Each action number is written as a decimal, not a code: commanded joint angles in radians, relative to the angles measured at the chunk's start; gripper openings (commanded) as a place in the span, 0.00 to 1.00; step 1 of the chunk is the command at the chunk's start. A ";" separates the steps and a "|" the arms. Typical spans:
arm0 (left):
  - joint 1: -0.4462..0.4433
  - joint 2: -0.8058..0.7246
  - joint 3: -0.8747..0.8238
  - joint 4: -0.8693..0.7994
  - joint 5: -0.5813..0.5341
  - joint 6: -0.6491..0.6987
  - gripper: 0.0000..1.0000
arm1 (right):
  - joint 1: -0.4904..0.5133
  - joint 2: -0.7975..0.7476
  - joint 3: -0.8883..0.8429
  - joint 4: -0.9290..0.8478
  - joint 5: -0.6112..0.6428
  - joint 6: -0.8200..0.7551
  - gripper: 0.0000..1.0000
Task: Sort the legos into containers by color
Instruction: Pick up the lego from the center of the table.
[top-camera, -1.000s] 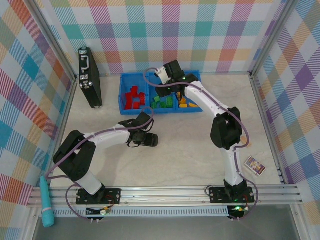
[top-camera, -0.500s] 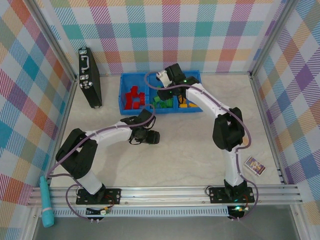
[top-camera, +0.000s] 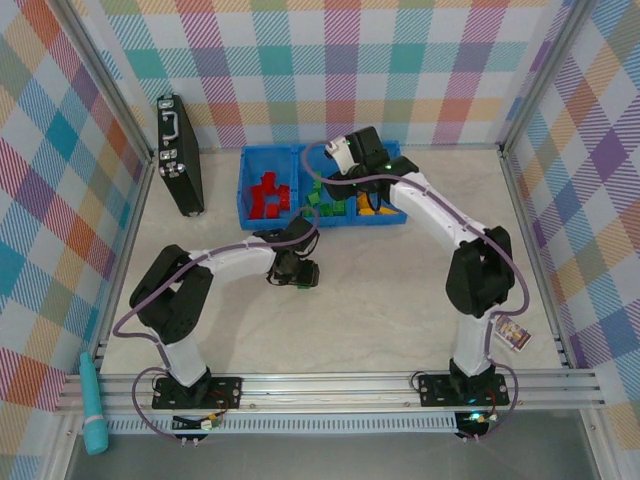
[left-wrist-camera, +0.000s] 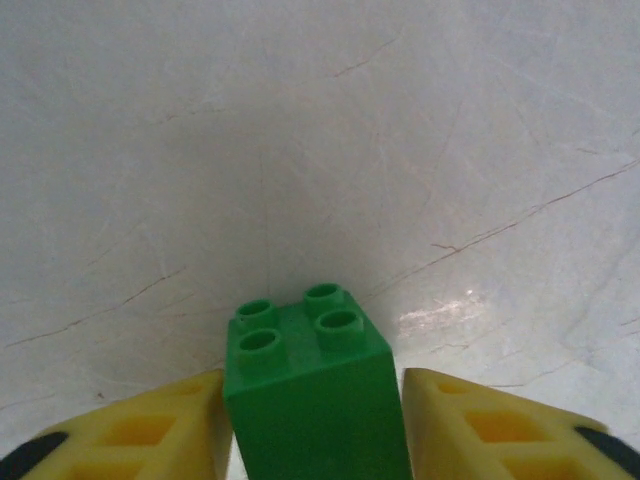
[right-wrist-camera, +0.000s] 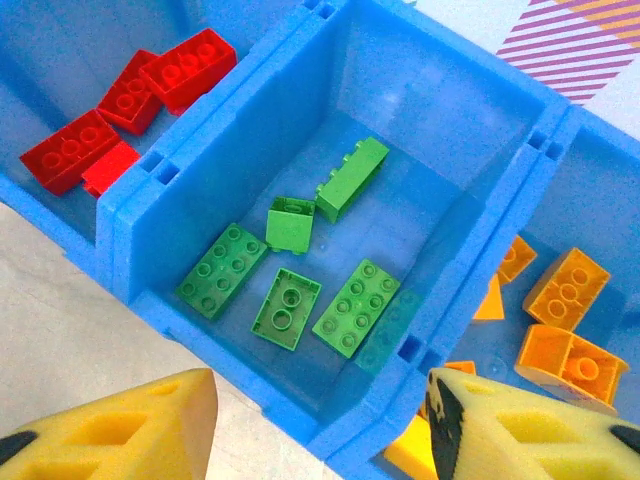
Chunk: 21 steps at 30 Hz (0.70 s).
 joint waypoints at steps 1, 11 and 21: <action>-0.016 0.039 0.051 -0.084 -0.012 0.004 0.41 | -0.010 -0.088 -0.041 0.020 0.026 0.040 0.58; -0.018 0.036 0.150 -0.173 -0.046 0.049 0.26 | -0.035 -0.354 -0.323 0.111 0.145 0.143 0.58; -0.012 0.092 0.516 -0.310 -0.090 0.151 0.26 | -0.077 -0.568 -0.522 0.061 0.160 0.171 0.62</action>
